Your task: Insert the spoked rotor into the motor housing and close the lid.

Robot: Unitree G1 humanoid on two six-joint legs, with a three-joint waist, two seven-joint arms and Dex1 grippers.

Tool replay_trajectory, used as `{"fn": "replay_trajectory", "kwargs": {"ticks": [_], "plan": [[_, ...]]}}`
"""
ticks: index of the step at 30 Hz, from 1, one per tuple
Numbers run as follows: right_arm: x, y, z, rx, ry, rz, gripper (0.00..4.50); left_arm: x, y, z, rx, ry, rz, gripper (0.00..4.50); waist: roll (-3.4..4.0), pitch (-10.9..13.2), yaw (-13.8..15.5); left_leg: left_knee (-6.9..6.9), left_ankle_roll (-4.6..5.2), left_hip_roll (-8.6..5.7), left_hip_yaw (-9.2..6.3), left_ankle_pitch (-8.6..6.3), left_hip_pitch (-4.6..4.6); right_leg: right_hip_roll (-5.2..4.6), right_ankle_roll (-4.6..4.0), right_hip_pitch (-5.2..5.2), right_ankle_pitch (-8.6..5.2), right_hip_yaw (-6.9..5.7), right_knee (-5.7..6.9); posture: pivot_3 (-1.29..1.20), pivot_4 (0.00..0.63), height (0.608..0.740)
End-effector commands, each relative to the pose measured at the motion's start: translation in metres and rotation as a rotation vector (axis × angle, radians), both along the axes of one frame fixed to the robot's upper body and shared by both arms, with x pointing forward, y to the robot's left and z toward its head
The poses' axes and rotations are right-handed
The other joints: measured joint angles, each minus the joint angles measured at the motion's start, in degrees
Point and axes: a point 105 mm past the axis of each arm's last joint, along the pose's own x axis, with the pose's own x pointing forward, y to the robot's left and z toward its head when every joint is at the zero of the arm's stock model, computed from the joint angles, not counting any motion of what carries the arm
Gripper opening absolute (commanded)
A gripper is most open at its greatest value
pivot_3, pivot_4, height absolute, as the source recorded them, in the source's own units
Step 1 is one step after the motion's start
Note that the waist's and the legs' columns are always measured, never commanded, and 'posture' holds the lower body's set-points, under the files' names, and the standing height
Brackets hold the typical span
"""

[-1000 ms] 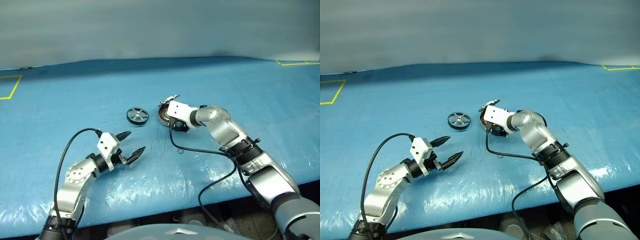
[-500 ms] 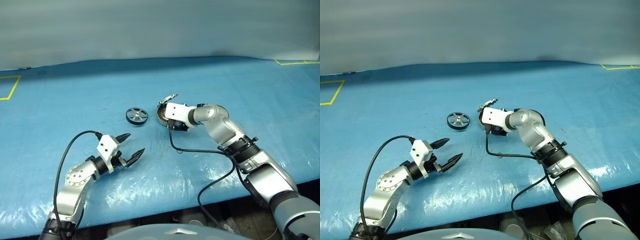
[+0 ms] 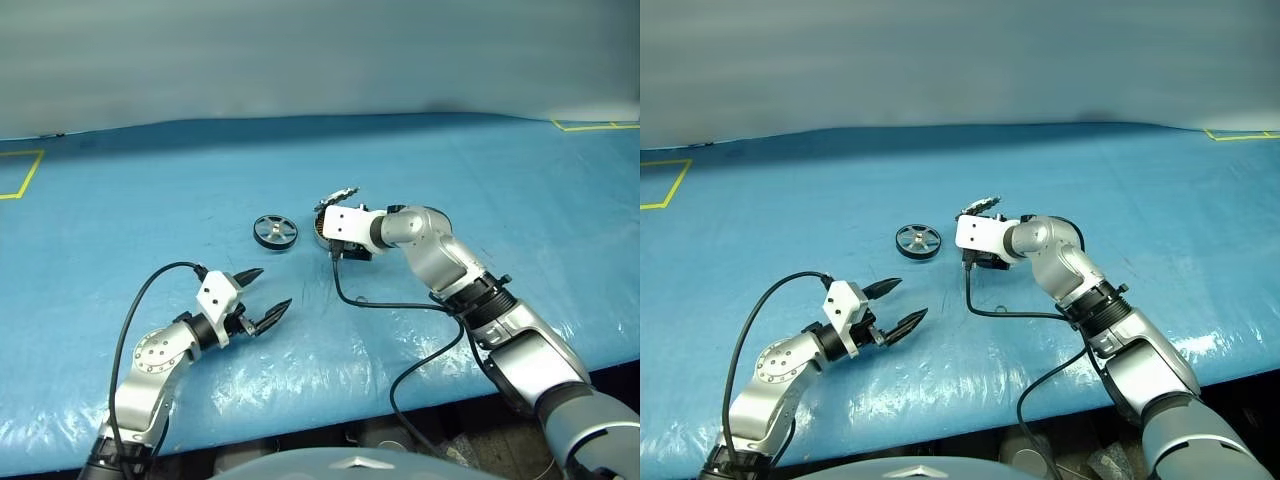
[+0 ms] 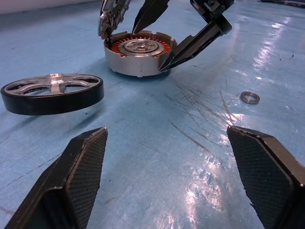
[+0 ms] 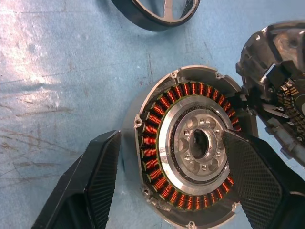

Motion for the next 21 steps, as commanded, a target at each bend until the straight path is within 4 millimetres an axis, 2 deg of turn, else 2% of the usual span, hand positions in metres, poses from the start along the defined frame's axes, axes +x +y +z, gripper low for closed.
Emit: {"fn": "replay_trajectory", "kwargs": {"ticks": [1,8,11,14,18,21], "plan": [[-0.001,-0.001,-0.003,0.011,0.025,-0.012,3.54,0.0,-0.005,0.01,-0.004,-0.049,-0.019,4.23,0.0,0.0,0.0,0.0,0.0,0.0,0.0,0.0,0.0,0.0,0.0,0.0,0.0,-0.01,0.0,0.0,0.15,0.74],[-0.003,-0.004,-0.01,-0.008,0.042,-0.01,3.54,0.0,-0.005,0.008,0.0,-0.051,-0.016,4.23,0.0,0.0,0.0,0.0,0.0,0.0,0.0,0.0,0.0,0.0,0.0,0.01,0.0,0.0,0.0,0.0,0.15,0.74],[-0.005,0.001,-0.01,-0.014,0.038,0.015,2.92,0.002,-0.004,0.01,-0.013,-0.056,-0.004,4.28,0.0,0.0,0.0,0.0,0.0,0.0,0.0,0.0,0.0,0.0,0.0,0.01,0.0,0.0,0.0,0.0,0.15,0.74],[-0.005,0.001,-0.013,-0.03,0.048,0.015,1.99,0.002,-0.005,0.009,-0.008,-0.056,-0.008,4.28,-0.01,0.0,0.0,0.0,0.0,0.0,-0.02,0.0,0.0,0.0,0.0,0.02,0.0,-0.02,0.0,0.0,0.15,0.74],[-0.012,0.004,-0.019,-0.058,0.078,0.045,1.98,0.002,-0.007,0.009,-0.009,-0.056,-0.015,4.28,-0.01,0.0,0.0,0.0,0.0,0.0,-0.03,0.0,0.0,0.0,0.0,0.03,0.0,-0.03,0.0,0.0,0.15,0.74],[-0.017,0.012,-0.013,-0.009,0.107,0.037,1.98,0.002,-0.007,0.01,-0.013,-0.056,-0.017,4.28,-0.01,0.0,0.0,0.0,0.0,0.0,-0.03,0.0,0.0,0.0,0.0,0.03,0.0,-0.03,0.0,0.0,0.15,0.74]]}}
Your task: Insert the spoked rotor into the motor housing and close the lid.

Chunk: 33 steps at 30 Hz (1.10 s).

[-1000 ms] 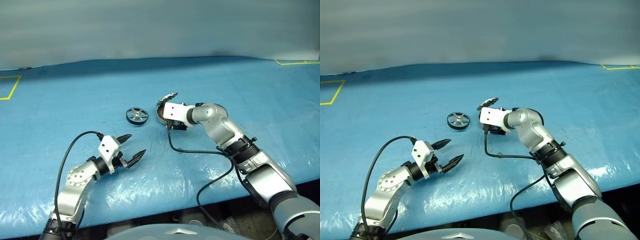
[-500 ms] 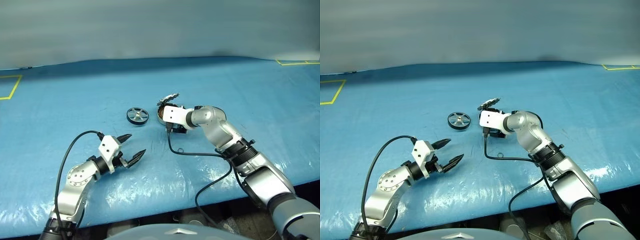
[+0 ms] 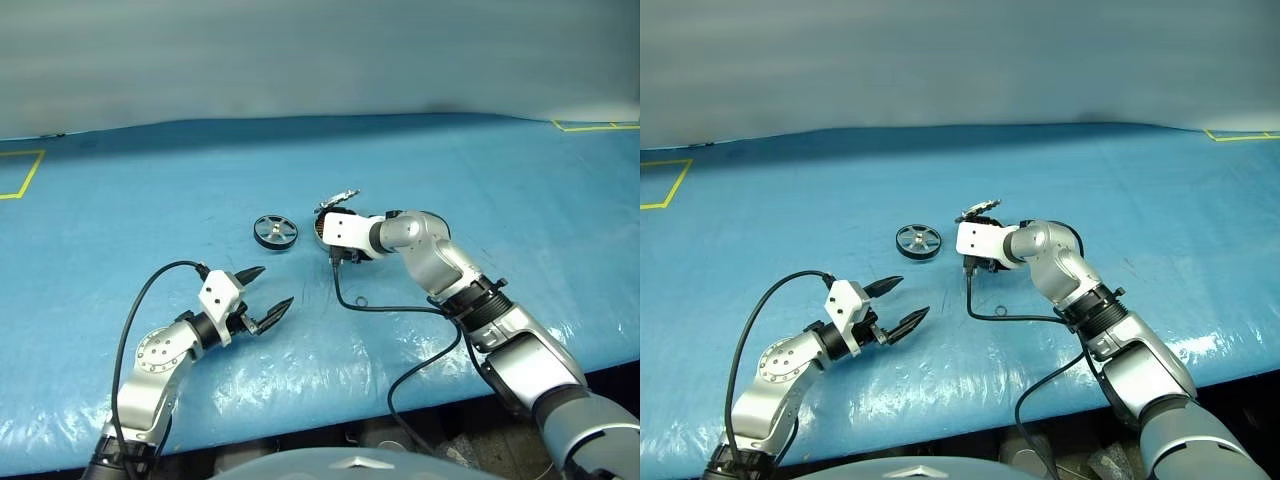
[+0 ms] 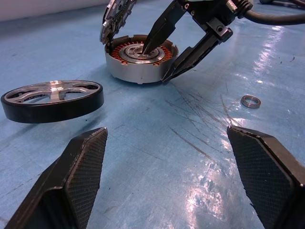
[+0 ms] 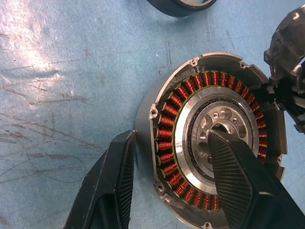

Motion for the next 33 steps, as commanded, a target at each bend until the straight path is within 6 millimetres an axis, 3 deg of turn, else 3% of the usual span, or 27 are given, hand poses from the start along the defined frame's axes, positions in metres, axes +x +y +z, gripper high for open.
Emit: {"fn": "replay_trajectory", "kwargs": {"ticks": [1,5,7,10,14,18,23,28,29,33], "plan": [[-0.016,0.014,-0.001,0.057,0.092,0.015,1.98,0.0,-0.004,0.007,-0.007,-0.035,-0.018,4.28,0.0,0.0,0.0,0.0,0.0,0.0,0.0,0.0,0.0,0.0,0.0,0.0,0.0,0.0,0.0,0.0,0.15,0.74],[-0.034,0.023,0.01,0.128,0.159,-0.003,1.98,-0.001,-0.004,0.006,0.0,-0.031,-0.021,4.28,0.0,0.0,-0.1,-0.02,0.0,0.02,-0.01,0.0,0.0,0.0,0.0,-0.01,0.0,-0.01,0.0,0.0,0.15,0.74],[-0.056,0.029,0.01,0.152,0.227,0.011,1.98,-0.001,-0.003,0.006,-0.002,-0.029,-0.015,4.28,0.01,0.0,0.0,-0.04,0.0,0.03,-0.04,-0.01,-0.01,0.0,-0.01,-0.01,0.0,-0.04,0.0,0.0,0.15,0.74],[-0.085,0.031,-0.001,0.142,0.32,0.006,1.98,-0.002,-0.005,0.004,-0.003,-0.021,-0.025,4.28,0.01,0.0,0.0,-0.06,0.0,0.02,-0.11,-0.02,-0.02,-0.04,-0.02,-0.01,-0.01,-0.09,-0.01,0.0,0.15,0.74],[-0.104,0.035,-0.013,0.104,0.365,0.007,1.98,-0.002,-0.007,0.003,-0.003,-0.014,-0.038,4.28,-0.01,0.0,0.0,-0.04,0.0,0.01,-0.15,-0.02,0.0,-0.07,-0.1,0.04,-0.06,-0.14,-0.02,0.0,0.15,0.74],[-0.108,0.042,-0.02,0.121,0.42,-0.061,1.98,-0.001,-0.008,0.004,-0.002,-0.015,-0.043,4.28,-0.05,-0.1,-0.1,-0.03,0.0,0.0,-0.22,-0.02,0.04,-0.07,-0.44,0.05,-0.26,-0.19,0.05,0.0,0.15,0.74],[-0.093,0.036,-0.03,0.111,0.419,-0.198,1.98,-0.002,-0.009,0.002,-0.001,-0.008,-0.049,4.28,-0.17,-0.2,-0.4,-0.03,-0.02,0.03,-0.38,0.0,0.11,-0.03,-0.58,0.13,-0.27,-0.33,0.12,0.0,0.15,0.74],[-0.092,0.034,-0.033,0.097,0.414,-0.232,1.98,-0.002,-0.01,0.002,0.001,-0.008,-0.048,4.28,-0.22,-0.3,-0.5,-0.02,-0.09,0.07,-0.5,0.12,0.22,-0.03,-0.7,0.15,-0.17,-0.47,0.13,0.0,0.15,0.74],[-0.093,0.036,-0.033,0.101,0.42,-0.227,2.72,-0.002,-0.009,0.002,0.001,-0.009,-0.047,4.28,-0.22,-0.3,-0.5,-0.02,-0.1,0.07,-0.53,0.15,0.27,-0.04,-0.71,0.1,-0.16,-0.51,0.13,0.0,0.15,0.74],[-0.096,0.043,-0.026,0.144,0.445,-0.21,3.99,-0.002,-0.009,0.003,0.003,-0.013,-0.044,4.28,-0.17,-0.3,-0.2,-0.02,-0.1,0.05,-0.63,0.17,0.32,-0.06,-0.74,0.11,-0.15,-0.57,0.14,0.0,0.15,0.74]]}}
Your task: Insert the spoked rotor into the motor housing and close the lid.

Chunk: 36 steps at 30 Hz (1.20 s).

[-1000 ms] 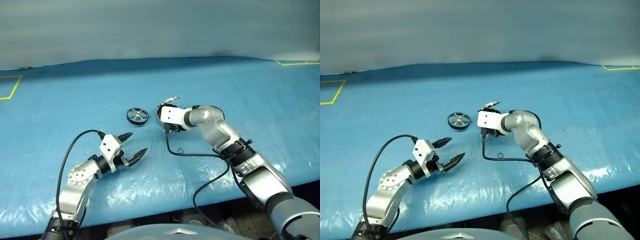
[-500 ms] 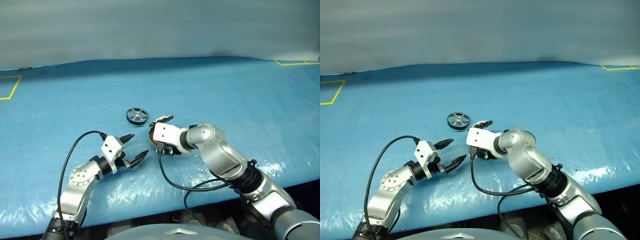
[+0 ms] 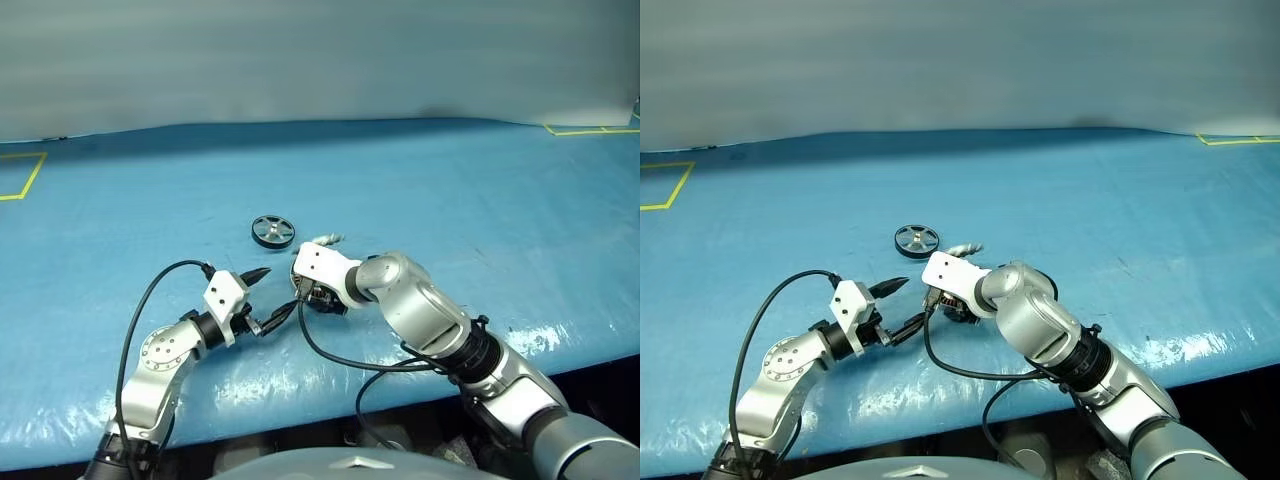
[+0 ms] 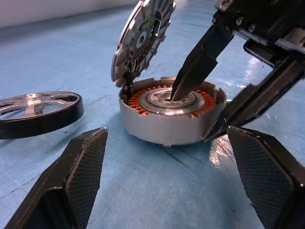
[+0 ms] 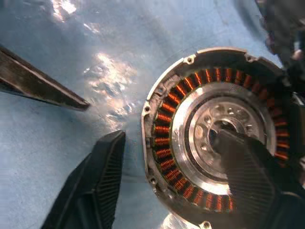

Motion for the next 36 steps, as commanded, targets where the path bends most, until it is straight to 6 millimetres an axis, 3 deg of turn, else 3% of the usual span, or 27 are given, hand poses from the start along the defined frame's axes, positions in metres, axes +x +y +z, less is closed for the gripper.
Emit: {"fn": "replay_trajectory", "kwargs": {"ticks": [1,12,21,25,28,36], "plan": [[-0.007,-0.003,-0.01,0.007,0.096,-0.041,3.99,0.0,-0.002,0.005,0.001,-0.025,-0.008,4.28,-0.01,0.0,0.1,0.0,0.0,0.0,-0.02,0.0,-0.04,0.0,-0.01,0.0,0.0,-0.02,0.0,0.0,0.15,0.74],[-0.011,-0.01,0.026,0.152,0.051,-0.098,3.99,-0.005,-0.003,0.008,-0.043,-0.013,-0.02,4.28,0.15,0.1,0.3,-0.1,0.08,-0.05,-0.03,-0.07,-0.49,-0.05,0.0,-0.09,-0.01,-0.09,-0.12,0.0,0.15,0.74],[-0.013,-0.023,0.034,0.141,-0.09,-0.096,3.99,-0.003,-0.011,0.008,-0.031,-0.008,-0.063,4.28,0.2,0.2,0.3,-0.11,0.11,-0.04,0.0,-0.09,-0.52,-0.04,0.03,-0.12,-0.03,-0.11,-0.17,0.0,0.15,0.74],[-0.018,-0.022,0.045,0.327,-0.117,-0.117,3.99,-0.003,-0.019,0.007,-0.014,-0.014,-0.102,4.28,0.17,0.2,0.4,-0.13,0.11,-0.04,-0.01,-0.1,-0.53,-0.03,0.19,-0.12,-0.04,-0.09,-0.17,0.0,0.15,0.74],[-0.014,-0.041,0.047,0.458,-0.11,-0.239,3.41,-0.011,-0.03,0.006,-0.043,0.025,-0.184,4.28,0.13,0.2,0.6,-0.14,0.13,-0.06,-0.01,-0.11,-0.53,-0.03,0.44,-0.1,0.06,-0.07,-0.19,0.0,0.15,0.74],[-0.014,-0.06,0.048,0.592,-0.13,-0.319,0.8,-0.008,-0.033,-0.007,-0.015,0.056,-0.242,4.28,0.19,0.3,0.4,-0.13,0.17,-0.06,0.03,-0.14,-0.55,0.02,0.5,-0.13,0.02,0.0,-0.18,0.0,0.15,0.74]]}}
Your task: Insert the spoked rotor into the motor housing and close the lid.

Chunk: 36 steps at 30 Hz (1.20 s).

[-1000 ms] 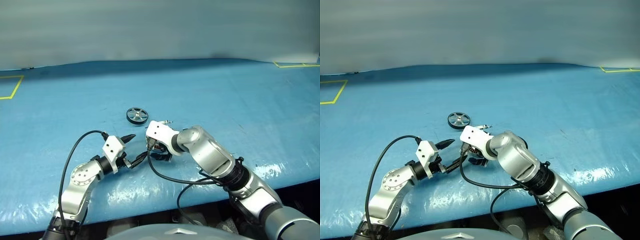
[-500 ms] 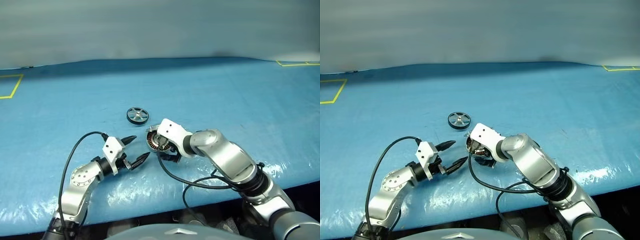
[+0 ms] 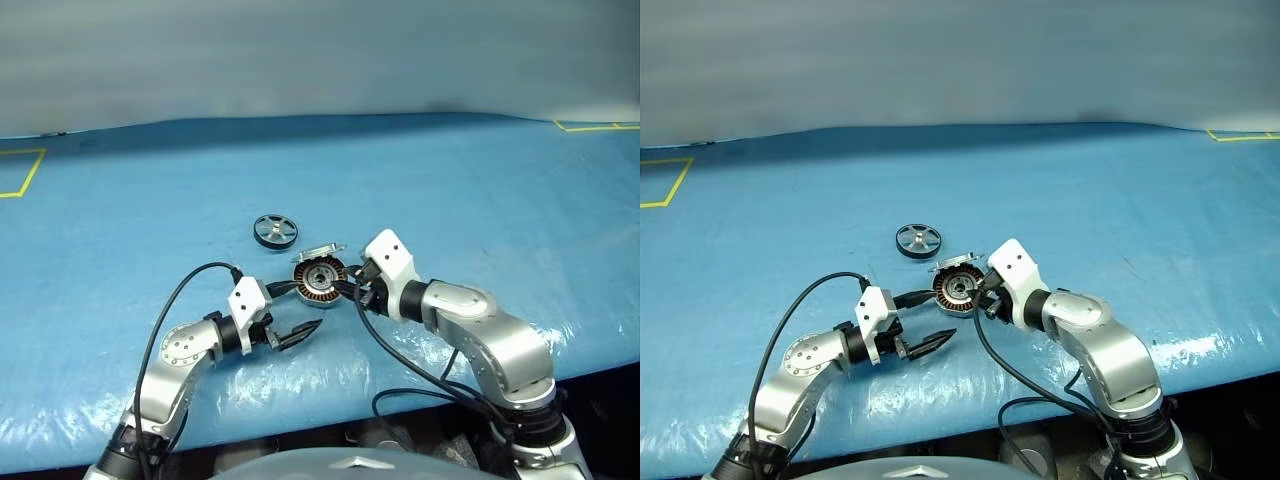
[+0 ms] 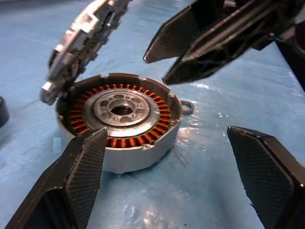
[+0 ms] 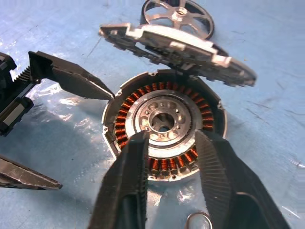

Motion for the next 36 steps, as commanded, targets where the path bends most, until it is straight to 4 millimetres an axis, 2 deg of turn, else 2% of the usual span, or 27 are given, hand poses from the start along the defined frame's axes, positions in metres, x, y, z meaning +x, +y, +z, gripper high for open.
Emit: {"fn": "replay_trajectory", "kwargs": {"ticks": [1,2,7,11,16,21,28,31,36], "plan": [[0.001,-0.003,0.015,0.048,-0.085,-0.004,0.46,0.003,-0.001,-0.001,0.004,-0.017,-0.033,4.28,0.0,0.0,0.0,0.0,-0.01,0.0,-0.01,0.01,0.01,0.03,-0.01,0.0,-0.01,-0.01,0.01,0.0,0.15,0.74],[0.002,-0.004,0.015,0.05,-0.092,-0.011,0.14,0.005,0.0,-0.002,0.003,-0.019,-0.032,4.28,0.0,0.0,0.0,0.0,-0.01,0.0,-0.01,0.01,0.01,0.03,-0.02,0.0,-0.02,0.0,0.01,0.0,0.15,0.74],[0.006,0.009,0.022,0.095,-0.123,0.027,0.14,0.013,0.005,-0.005,0.001,-0.031,-0.034,4.28,0.0,0.0,0.0,0.04,0.0,-0.01,0.0,0.01,0.03,0.02,-0.24,0.03,-0.14,0.05,0.01,0.0,0.15,0.74],[0.016,0.019,0.026,0.101,-0.151,0.041,0.14,0.015,0.006,-0.005,-0.001,-0.038,-0.044,4.28,0.0,0.0,0.0,0.04,0.0,-0.01,0.02,0.02,0.04,0.02,-0.24,0.03,-0.13,0.05,0.03,0.0,0.15,0.74],[0.024,0.038,0.029,0.109,-0.163,0.095,0.14,0.017,0.0,0.003,-0.011,-0.053,-0.058,4.28,0.0,0.0,0.0,0.04,0.0,-0.01,0.01,0.01,0.04,0.02,0.02,0.04,0.03,0.05,0.02,0.0,0.15,0.74],[0.03,0.049,0.037,0.14,-0.192,0.118,0.14,0.015,-0.004,0.009,-0.015,-0.058,-0.06,4.28,0.0,0.0,0.0,0.04,0.01,-0.01,0.02,0.01,0.03,0.01,0.04,0.04,0.04,0.04,-0.01,0.0,0.15,0.74],[0.063,0.035,0.04,0.154,-0.237,-0.049,0.14,0.012,-0.006,0.012,-0.006,-0.055,-0.057,4.28,0.01,0.0,0.0,0.04,0.0,-0.01,0.05,0.01,0.03,0.02,0.05,0.04,0.05,0.04,0.01,0.0,0.15,0.74],[0.07,0.031,0.041,0.196,-0.221,-0.103,0.14,0.011,-0.006,0.013,-0.002,-0.054,-0.056,4.28,0.01,0.0,0.0,0.04,-0.02,-0.01,0.06,0.02,0.03,0.01,0.06,0.03,0.05,0.05,0.0,0.0,0.15,0.74],[0.076,0.026,0.026,0.141,-0.212,-0.154,0.14,0.01,-0.007,0.015,0.002,-0.057,-0.06,4.28,0.01,0.0,0.0,0.03,-0.07,-0.01,0.11,0.05,0.03,0.01,0.06,0.03,0.06,0.07,0.0,0.0,0.15,0.74]]}}
